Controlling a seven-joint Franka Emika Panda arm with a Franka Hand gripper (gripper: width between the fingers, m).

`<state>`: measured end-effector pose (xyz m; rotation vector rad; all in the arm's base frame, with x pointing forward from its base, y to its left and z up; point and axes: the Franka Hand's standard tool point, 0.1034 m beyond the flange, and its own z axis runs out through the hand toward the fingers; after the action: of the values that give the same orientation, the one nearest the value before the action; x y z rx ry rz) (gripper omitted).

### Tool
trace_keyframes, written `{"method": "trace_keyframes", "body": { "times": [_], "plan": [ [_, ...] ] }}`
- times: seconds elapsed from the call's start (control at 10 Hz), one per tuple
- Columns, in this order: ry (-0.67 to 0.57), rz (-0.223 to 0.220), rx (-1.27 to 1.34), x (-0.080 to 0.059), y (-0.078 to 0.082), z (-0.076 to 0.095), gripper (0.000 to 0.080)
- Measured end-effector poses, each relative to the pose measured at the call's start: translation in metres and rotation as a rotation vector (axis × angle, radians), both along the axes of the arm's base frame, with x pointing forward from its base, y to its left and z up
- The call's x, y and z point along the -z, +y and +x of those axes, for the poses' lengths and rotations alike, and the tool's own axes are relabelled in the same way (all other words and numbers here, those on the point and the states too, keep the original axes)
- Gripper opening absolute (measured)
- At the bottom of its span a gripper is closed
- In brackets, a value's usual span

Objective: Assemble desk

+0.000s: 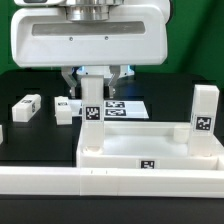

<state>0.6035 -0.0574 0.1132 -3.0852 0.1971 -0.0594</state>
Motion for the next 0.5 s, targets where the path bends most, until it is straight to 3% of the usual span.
{"method": "trace_keyframes", "body": {
  "times": [0.5],
  "plan": [
    [0.015,0.016,0.462,0.0013,-0.0031,-0.0003,0.029]
  ]
}}
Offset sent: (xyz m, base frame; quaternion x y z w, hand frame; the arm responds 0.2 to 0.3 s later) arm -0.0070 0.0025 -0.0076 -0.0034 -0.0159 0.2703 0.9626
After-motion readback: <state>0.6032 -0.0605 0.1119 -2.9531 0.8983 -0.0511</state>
